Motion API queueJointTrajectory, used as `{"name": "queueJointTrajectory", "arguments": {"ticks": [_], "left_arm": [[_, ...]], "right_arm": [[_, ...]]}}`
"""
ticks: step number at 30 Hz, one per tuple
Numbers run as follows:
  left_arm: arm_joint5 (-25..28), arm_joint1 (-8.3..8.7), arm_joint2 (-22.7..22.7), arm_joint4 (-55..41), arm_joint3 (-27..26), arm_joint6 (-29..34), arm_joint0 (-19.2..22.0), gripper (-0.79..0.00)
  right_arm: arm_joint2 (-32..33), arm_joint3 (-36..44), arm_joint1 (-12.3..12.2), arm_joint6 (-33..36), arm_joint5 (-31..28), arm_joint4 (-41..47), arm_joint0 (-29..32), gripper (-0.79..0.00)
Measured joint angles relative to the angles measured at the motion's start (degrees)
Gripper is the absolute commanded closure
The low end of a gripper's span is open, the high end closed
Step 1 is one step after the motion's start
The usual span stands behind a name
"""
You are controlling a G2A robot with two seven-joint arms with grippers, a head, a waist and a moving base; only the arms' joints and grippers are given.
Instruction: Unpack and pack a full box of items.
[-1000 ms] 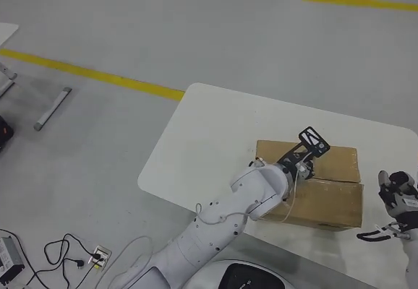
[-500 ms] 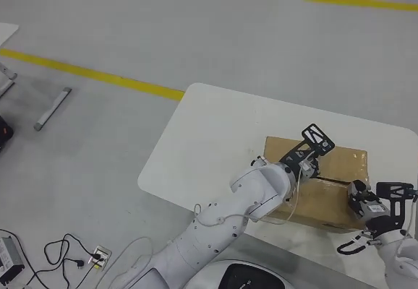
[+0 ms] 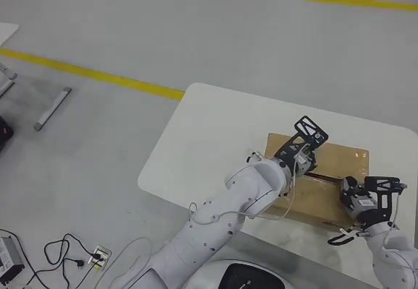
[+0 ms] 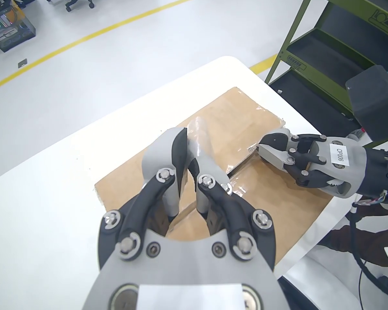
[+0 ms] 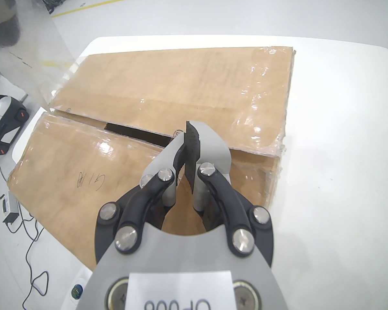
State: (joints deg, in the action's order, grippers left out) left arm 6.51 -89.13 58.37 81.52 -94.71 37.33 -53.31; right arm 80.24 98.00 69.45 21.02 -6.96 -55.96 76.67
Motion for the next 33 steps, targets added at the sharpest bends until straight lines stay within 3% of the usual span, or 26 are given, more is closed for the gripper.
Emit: {"name": "queueJointTrajectory", "arguments": {"ticks": [17,33], "left_arm": [[-0.3,0.5,3.2,0.9,-2.7,-0.2,0.3,0.0],[0.0,1.67,9.9,3.4,-4.5,1.0,0.1,0.0]], "right_arm": [[-0.2,-1.6,0.0,1.2,0.1,0.3,-1.7,0.0],[-0.5,-2.6,0.0,2.3,0.1,-0.2,-2.5,0.0]]}}
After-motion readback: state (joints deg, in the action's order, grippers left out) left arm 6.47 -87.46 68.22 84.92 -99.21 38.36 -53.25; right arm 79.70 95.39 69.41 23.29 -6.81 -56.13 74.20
